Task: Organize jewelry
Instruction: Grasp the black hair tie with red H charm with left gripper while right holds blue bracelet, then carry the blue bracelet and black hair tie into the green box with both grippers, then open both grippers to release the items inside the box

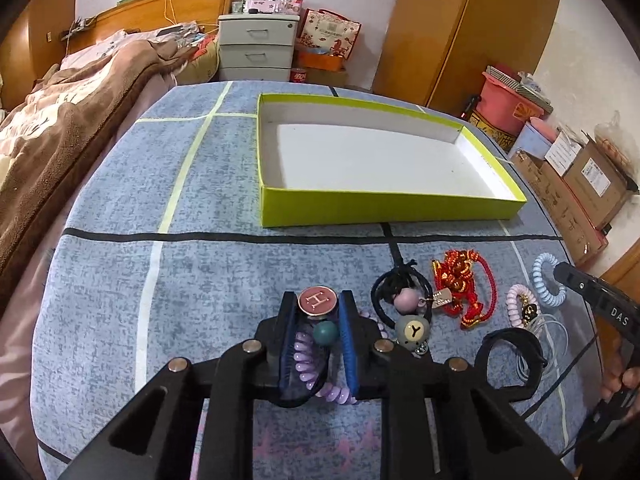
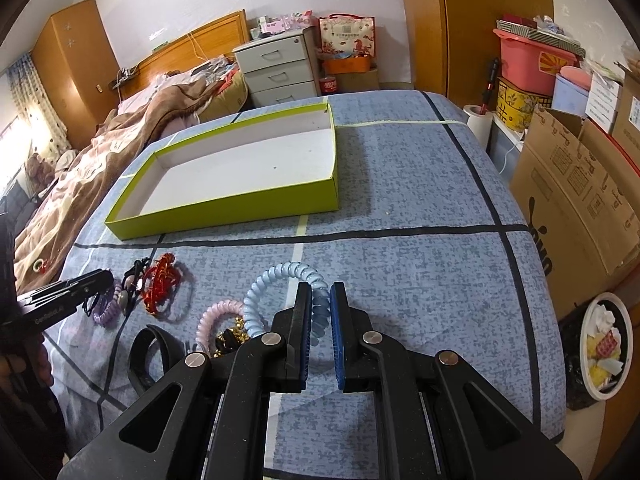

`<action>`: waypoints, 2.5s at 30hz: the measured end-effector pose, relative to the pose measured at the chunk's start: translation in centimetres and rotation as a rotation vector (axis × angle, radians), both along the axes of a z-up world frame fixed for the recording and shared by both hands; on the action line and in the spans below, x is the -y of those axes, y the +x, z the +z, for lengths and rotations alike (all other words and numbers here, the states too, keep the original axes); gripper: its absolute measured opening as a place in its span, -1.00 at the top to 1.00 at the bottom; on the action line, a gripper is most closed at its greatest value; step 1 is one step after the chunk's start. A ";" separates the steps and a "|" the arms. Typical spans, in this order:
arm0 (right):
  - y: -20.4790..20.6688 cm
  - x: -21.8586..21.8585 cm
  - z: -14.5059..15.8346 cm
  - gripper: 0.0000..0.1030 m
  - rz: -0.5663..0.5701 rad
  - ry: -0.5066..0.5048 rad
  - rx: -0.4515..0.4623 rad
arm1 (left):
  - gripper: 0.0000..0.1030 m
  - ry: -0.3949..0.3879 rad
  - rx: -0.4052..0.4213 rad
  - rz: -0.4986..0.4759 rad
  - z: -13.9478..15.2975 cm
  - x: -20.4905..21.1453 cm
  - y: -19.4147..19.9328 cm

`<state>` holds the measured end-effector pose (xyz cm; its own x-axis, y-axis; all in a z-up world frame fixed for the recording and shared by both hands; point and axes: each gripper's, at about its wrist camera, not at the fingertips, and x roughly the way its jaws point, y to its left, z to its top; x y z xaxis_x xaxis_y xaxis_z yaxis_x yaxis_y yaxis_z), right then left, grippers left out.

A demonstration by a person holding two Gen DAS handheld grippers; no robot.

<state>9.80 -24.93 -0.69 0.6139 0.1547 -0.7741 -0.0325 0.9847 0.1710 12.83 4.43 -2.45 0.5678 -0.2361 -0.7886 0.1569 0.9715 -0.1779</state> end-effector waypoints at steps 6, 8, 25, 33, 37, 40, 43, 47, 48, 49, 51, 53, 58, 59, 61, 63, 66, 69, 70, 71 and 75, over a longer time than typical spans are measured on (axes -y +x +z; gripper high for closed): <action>-0.3 0.0 0.5 0.81 0.002 0.006 0.014 | 0.58 0.001 0.019 0.014 0.6 -0.6 -0.4; -0.3 0.1 0.8 0.81 0.000 0.009 0.023 | 0.58 -0.005 0.035 0.013 1.3 -0.7 -0.6; 4.1 -1.1 4.9 0.81 0.023 -0.007 0.107 | 0.58 -0.006 0.120 0.014 5.8 -0.5 3.7; 9.3 -1.2 4.6 0.81 0.019 -0.016 0.089 | 0.58 -0.021 0.125 -0.019 6.3 1.0 7.9; 11.8 -1.3 3.6 0.81 0.028 -0.030 0.061 | 0.58 -0.022 0.100 -0.022 5.5 1.8 10.1; 13.3 -1.2 2.6 0.81 0.025 -0.036 0.039 | 0.58 -0.004 0.094 -0.021 4.8 2.1 11.4; 14.5 -1.3 1.8 0.81 0.032 -0.040 0.016 | 0.58 -0.020 0.053 -0.024 3.7 2.3 12.8; 15.9 -1.5 0.8 0.81 0.047 -0.054 -0.008 | 0.58 -0.018 0.029 -0.023 2.6 2.6 13.7; 16.2 -1.5 0.7 0.81 0.049 -0.057 -0.012 | 0.58 -0.016 0.025 -0.027 2.4 2.7 13.8; 16.4 -1.5 0.5 0.81 0.050 -0.060 -0.015 | 0.58 -0.014 0.020 -0.026 2.2 2.8 14.1; 16.7 -1.6 0.2 0.81 0.054 -0.064 -0.025 | 0.58 -0.014 0.011 -0.031 1.9 2.9 14.4; 17.0 -1.8 -0.2 0.81 0.062 -0.076 -0.031 | 0.58 -0.009 0.004 -0.025 1.6 3.0 14.6; 17.5 -2.1 -0.9 0.81 0.072 -0.095 -0.048 | 0.58 -0.006 -0.023 -0.027 0.9 3.2 15.0; 17.5 -2.1 -1.0 0.81 0.073 -0.096 -0.052 | 0.58 -0.006 -0.030 -0.028 0.8 3.3 15.1; 17.6 -2.1 -1.2 0.81 0.073 -0.098 -0.057 | 0.58 -0.009 -0.040 -0.025 0.5 3.3 15.2; 17.6 -2.1 -1.3 0.81 0.075 -0.098 -0.060 | 0.58 -0.005 -0.037 -0.025 0.6 3.4 15.2; 17.8 -2.0 -1.3 0.81 0.072 -0.103 -0.065 | 0.57 0.000 -0.042 -0.021 0.6 3.3 15.3; 17.9 -2.0 -1.4 0.81 0.075 -0.105 -0.067 | 0.52 0.000 -0.048 -0.017 0.5 3.3 15.3; 18.0 -2.0 -1.4 0.81 0.076 -0.107 -0.068 | 0.46 -0.003 -0.050 -0.018 0.5 3.3 15.4; 18.0 -2.1 -1.4 0.81 0.077 -0.110 -0.069 | 0.43 -0.001 -0.048 -0.020 0.5 3.3 15.4; 18.0 -2.2 -1.5 0.80 0.082 -0.118 -0.068 | 0.32 0.002 -0.043 -0.014 0.5 3.3 15.3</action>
